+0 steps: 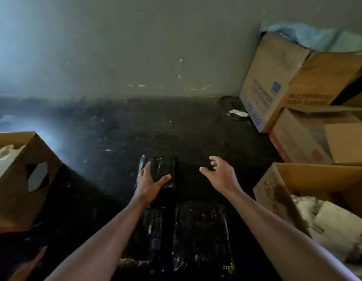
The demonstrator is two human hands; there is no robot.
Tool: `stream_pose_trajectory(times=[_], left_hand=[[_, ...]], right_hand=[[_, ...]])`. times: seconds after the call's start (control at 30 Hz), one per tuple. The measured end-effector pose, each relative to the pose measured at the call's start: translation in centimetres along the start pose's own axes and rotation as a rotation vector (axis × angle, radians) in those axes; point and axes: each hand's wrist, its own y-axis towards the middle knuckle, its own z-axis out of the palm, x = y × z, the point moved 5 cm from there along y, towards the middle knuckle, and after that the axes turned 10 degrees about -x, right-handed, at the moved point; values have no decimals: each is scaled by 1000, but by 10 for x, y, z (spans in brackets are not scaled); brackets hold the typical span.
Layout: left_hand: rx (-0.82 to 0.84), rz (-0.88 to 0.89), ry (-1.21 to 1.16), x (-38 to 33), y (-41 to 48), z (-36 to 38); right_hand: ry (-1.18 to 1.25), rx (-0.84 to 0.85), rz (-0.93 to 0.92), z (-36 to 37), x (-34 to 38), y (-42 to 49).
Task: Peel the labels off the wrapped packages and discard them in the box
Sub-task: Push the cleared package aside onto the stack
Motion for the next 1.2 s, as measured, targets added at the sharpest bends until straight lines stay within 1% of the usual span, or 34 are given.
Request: stream_pose_trajectory(times=[0.1,0.27,0.37,0.47,0.6,0.73,0.87,1.03,1.2], left_hand=[[8,-43,-51,45,22,-17],[82,-89,-73,89,73,-16],[176,-41,-76,97,99,-3],[268,8,-41,102,114,9],[317,52,-45,104,118,10],[317,5,-56,104,124,12],[275,38,-40,94,126,4],[191,101,-98,75,109,-35],[186,125,-147,64,52,-70]], right_hand=[[-63,126,9,65,10,9],[-107,207,104,147,4,32],[-182,292,64,182,4,43],[-170,352,56,200,6,47],[-115,354,109,208,3,48],[-102,329,123,210,9,53],[-82,270,132,204,18,48],[-41,184,46,179,51,26],[-61,162,-11,149,72,-27]])
